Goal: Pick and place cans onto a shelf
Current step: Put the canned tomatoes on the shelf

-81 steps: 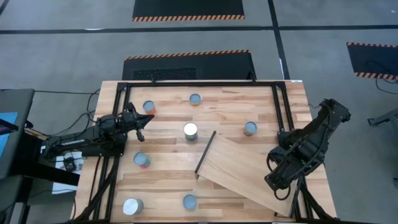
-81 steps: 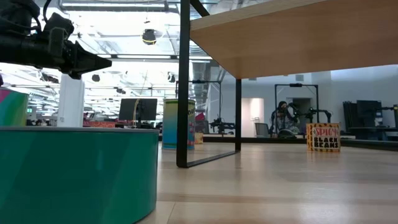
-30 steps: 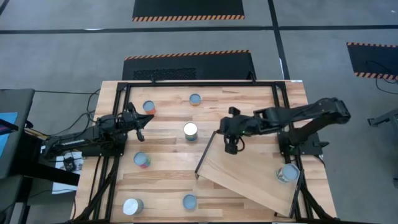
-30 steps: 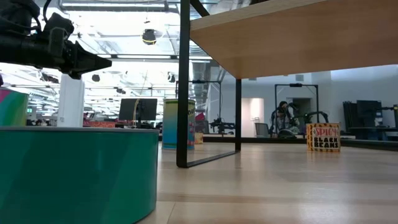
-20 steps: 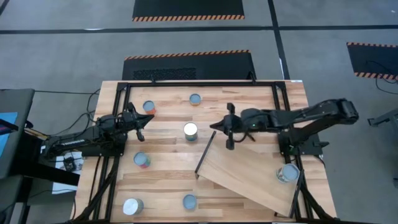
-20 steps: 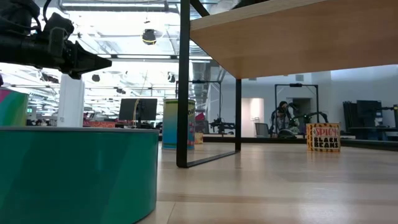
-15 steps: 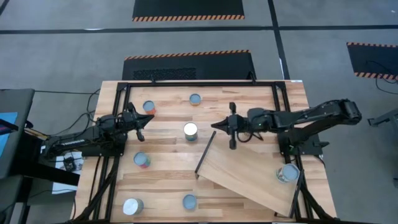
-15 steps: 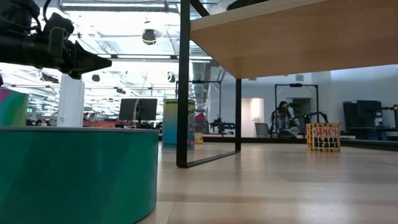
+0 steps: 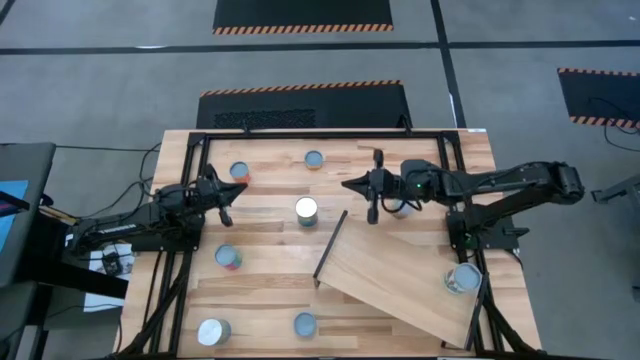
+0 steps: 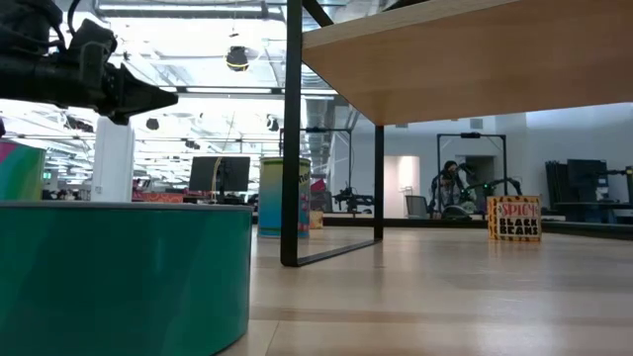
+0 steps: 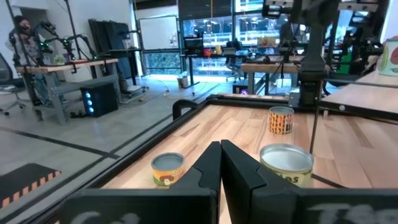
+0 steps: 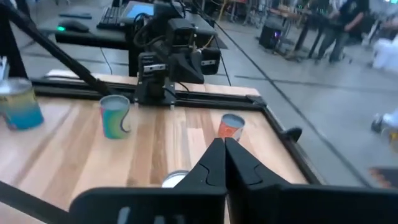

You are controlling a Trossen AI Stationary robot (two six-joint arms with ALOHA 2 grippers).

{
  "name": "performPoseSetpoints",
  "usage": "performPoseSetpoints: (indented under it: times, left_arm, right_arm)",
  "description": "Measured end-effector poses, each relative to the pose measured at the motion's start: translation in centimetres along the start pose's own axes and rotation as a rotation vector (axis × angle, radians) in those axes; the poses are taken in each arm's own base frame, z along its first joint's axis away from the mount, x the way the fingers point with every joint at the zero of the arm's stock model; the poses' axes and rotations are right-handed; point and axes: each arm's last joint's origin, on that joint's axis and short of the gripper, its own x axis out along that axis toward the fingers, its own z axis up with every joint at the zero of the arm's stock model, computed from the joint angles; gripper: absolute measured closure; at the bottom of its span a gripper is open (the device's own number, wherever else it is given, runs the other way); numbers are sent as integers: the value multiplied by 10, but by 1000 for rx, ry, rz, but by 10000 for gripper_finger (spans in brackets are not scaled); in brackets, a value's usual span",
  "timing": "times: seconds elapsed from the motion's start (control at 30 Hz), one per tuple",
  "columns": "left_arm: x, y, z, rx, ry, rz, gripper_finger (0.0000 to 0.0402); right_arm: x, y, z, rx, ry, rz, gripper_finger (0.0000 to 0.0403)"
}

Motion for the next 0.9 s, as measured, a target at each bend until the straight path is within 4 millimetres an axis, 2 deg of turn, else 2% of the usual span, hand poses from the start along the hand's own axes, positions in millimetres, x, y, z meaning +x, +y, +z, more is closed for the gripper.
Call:
performPoseSetpoints:
  times: [0.1, 0.3, 0.5, 0.63, 0.9]
  left_arm:
    - [0, 0, 1, -9, -10, 1, 402]
    - [0, 0, 1, -13, -13, 1, 401]
    - [0, 0, 1, -45, -13, -10, 401]
    - [0, 0, 1, -40, -14, -9, 402]
    - [0, -1, 0, -37, 3, -34, 401]
  right_arm:
    - [0, -2, 0, -56, -4, -2, 397]
    - [1, -10, 0, -54, -43, 51, 398]
    - [-5, -4, -27, -20, -166, 30, 399]
    - [-15, -1, -33, 14, -203, -14, 400]
    - [-41, 7, -15, -45, -264, -88, 399]
